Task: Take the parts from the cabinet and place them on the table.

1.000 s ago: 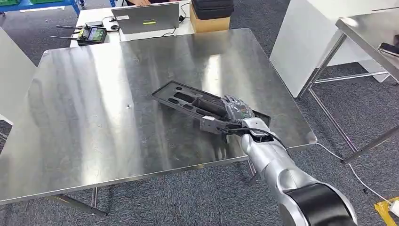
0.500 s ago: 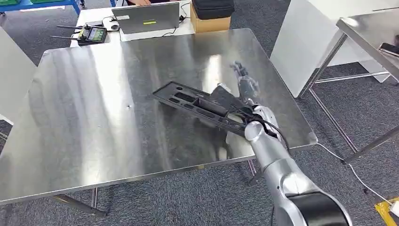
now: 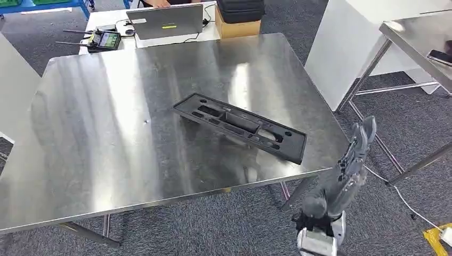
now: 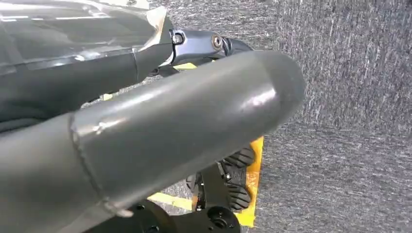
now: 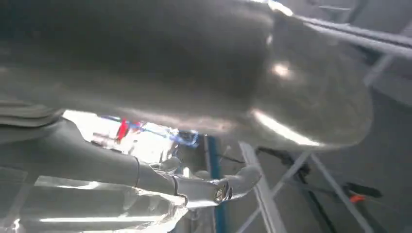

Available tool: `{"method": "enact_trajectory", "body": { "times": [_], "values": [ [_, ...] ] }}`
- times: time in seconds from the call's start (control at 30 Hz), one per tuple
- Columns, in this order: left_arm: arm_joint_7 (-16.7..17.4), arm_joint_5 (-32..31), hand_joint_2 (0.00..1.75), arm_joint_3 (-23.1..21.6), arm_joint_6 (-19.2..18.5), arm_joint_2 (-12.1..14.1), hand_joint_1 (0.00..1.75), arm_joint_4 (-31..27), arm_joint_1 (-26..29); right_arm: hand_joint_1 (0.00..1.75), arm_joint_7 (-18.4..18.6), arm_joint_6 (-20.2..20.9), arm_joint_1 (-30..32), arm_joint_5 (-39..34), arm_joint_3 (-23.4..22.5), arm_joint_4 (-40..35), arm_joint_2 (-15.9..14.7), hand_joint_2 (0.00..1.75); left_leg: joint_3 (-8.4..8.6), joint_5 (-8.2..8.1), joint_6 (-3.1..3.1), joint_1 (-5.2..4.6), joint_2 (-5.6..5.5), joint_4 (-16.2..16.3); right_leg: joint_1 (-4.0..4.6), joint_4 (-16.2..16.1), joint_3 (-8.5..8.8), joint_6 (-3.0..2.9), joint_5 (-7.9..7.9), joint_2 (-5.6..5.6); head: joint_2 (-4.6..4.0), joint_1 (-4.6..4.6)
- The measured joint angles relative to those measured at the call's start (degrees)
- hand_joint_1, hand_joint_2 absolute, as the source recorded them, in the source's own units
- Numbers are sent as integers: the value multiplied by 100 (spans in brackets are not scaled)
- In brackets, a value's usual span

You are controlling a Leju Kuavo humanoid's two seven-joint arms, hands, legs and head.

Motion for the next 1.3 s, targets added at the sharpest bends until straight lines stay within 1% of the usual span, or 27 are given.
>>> {"method": "enact_trajectory", "body": {
  "times": [0.03, 0.1, 0.17, 0.2, 0.27, 0.3, 0.33, 0.37, 0.47, 0.5, 0.57, 0.6, 0.63, 0.67, 0.73, 0.8, 0.83, 0.87, 0.97, 1.0, 1.03, 1.07, 1.1, 1.17, 1.2, 1.23, 1.3],
  "values": [
    [4, 2, 0, 19, 2, -13, 0, 0, -8, 0, -2, -4, 40, -11, 31, -79, -24, 0, 25, 6, 23, 2, 8, -31, 5, 272, -109, -36, -179, 3, 0, 2],
    [15, 2, 0, 50, 2, -15, 0, 0, -17, 0, -4, -7, 172, -41, 105, -231, -92, 0, 31, 7, 23, 2, 12, -29, -14, 1210, -530, -105, -601, 3, 0, 4],
    [46, 64, 0, 74, 20, -15, 0, 0, -16, 0, -4, 167, 277, -230, 138, -293, -138, 0, 21, 32, 16, 6, 28, -14, -30, 1746, -741, -61, -778, 2, 0, 13],
    [94, 120, 0, 107, 76, -20, 0, 0, -16, 0, -4, 413, 316, -481, 172, -332, -157, 0, 22, 35, 4, 13, 28, -10, -55, 1593, -630, -5, -709, 1, 0, 4],
    [179, 230, 0, 203, 169, -48, 0, 0, -22, 0, -4, 906, 421, -868, 278, -358, -168, 0, 15, 4, -51, 48, 19, 51, -121, 615, -43, 145, -386, -10, 0, 6],
    [210, 291, 0, 245, 217, -52, 0, 0, -29, 0, -4, 1089, 470, -940, 328, -354, -162, 0, -4, -28, -99, 46, 10, 120, -152, 190, 214, 188, -289, -18, 0, 15],
    [249, 363, 0, 323, 273, -55, 0, -2, -36, 0, -4, 1288, 504, -1021, 389, -327, -135, 0, -55, -87, -176, 6, 4, 217, -117, 87, 282, 139, -301, 3, 0, 39],
    [264, 411, 0, 372, 328, -55, 0, -2, -43, 0, -2, 1384, 551, -1038, 428, -297, -76, 0, -75, -96, -204, 8, 5, 239, -124, 87, 273, 77, -276, 16, 0, 11],
    [258, 616, 0, 546, 378, -81, 0, -2, -57, 0, -2, 1571, 597, -1171, 448, -88, 127, 0, -107, -58, -275, 62, 0, 248, -121, 97, 237, -18, -226, 21, 0, 19],
    [258, 625, 0, 609, 404, -85, 0, -2, -57, 0, -2, 1645, 601, -1215, 439, 19, 203, 0, -132, -158, -310, 94, 1, 321, -145, 80, 221, -69, -192, 14, 0, 15],
    [275, 625, 0, 647, 455, -92, 0, -2, -57, 0, -2, 1758, 598, -1215, 415, 222, 324, 0, -335, -634, -374, 101, 9, 841, -136, 81, 159, -137, -149, 6, 0, -7],
    [295, 625, 0, 671, 463, -92, 0, -2, -61, 0, -2, 1790, 601, -1182, 391, 359, 385, 0, -535, -938, -407, 104, 10, 1355, -120, 83, 105, -174, -120, -5, 0, -4],
    [319, 629, 0, 708, 483, -92, 0, -2, -61, 0, -2, 1818, 601, -1160, 378, 504, 426, 0, -676, -1133, -425, 107, 10, 1750, -109, 84, 50, -192, -84, -15, 0, -4],
    [341, 643, 0, 741, 483, -96, 0, -2, -58, 0, -2, 1878, 600, -1178, 369, 609, 442, 0, -713, -1187, -428, 110, 10, 1921, -101, 85, 9, -190, -51, -18, 0, -4],
    [378, 651, 0, 765, 483, -107, 0, -2, -58, 0, -2, 2024, 602, -1281, 345, 818, 455, 0, -415, -975, -403, 110, 10, 1558, -94, 86, -82, -176, 30, -20, 0, -4],
    [380, 651, 0, 767, 492, -120, 0, -2, -70, 0, -2, 2017, 602, -1268, 319, 947, 479, 0, 321, -588, -341, 110, 10, 436, -95, 85, -158, -133, 118, -17, 0, -4],
    [387, 645, 0, 767, 492, -129, 0, -2, -96, 0, -2, 2017, 607, -1272, 304, 975, 494, 0, 468, -630, -329, 100, 1, 87, -86, 89, -159, -100, 160, -17, 0, -7],
    [398, 643, 0, 767, 492, -149, 0, -2, -104, 0, -2, 1990, 625, -1255, 273, 1008, 499, 0, 423, -547, -314, 47, 1, 113, -50, 58, -152, -53, 191, -26, 0, 21],
    [411, 612, 0, 767, 492, -186, 0, -2, -83, 0, -6, 1910, 674, -1134, 199, 1120, 525, 0, 358, -456, -191, -14, -4, 143, -102, -30, -136, 81, 340, -29, 0, 13],
    [415, 614, 0, 767, 492, -211, 0, -2, -85, 0, -7, 1904, 698, -1136, 175, 1133, 523, 0, 304, -322, -134, 14, 11, 61, -33, -43, -168, 131, 392, -11, 0, 22],
    [415, 621, 0, 767, 496, -243, 0, -2, -100, 0, -6, 1897, 720, -1130, 137, 1159, 518, 0, 252, -233, -89, 33, 63, 56, -64, 97, -277, 81, 180, -17, 2, 13],
    [417, 621, 0, 767, 496, -249, 0, -2, -101, 0, -7, 1884, 736, -1106, 107, 1181, 518, 0, 159, -176, -27, 31, 57, 55, -36, 388, -393, -14, -151, -16, 0, 33],
    [420, 621, 0, 767, 505, -254, 0, -2, -97, 0, -6, 1884, 754, -1099, 85, 1215, 516, 0, 90, -115, -21, 23, 65, 56, -39, 835, -507, -76, -495, -15, 0, 50],
    [422, 621, 0, 767, 511, -277, 0, -2, -92, 0, -6, 1886, 778, -1102, 59, 1273, 503, 0, -75, 0, -7, -9, 82, 68, -27, 1729, -691, -83, -927, -15, 0, 55],
    [428, 621, 0, 767, 511, -282, 0, -2, -89, 0, -7, 1888, 795, -1102, 50, 1305, 496, 0, -157, 64, -4, -32, 88, 71, -27, 1922, -640, -36, -946, -15, 0, 57],
    [435, 621, 0, 767, 511, -291, 0, -2, -89, 0, -6, 1886, 810, -1102, 44, 1323, 490, 0, -224, 112, -1, -49, 90, 75, -18, 1822, -452, 3, -862, -15, 2, 59],
    [439, 621, 0, 767, 511, -313, 0, -2, -90, 0, -7, 1888, 813, -1104, 26, 1360, 483, 0, -324, 196, -13, -79, 83, 95, 16, 971, 247, 20, -623, -16, 0, 57]
  ]
}}
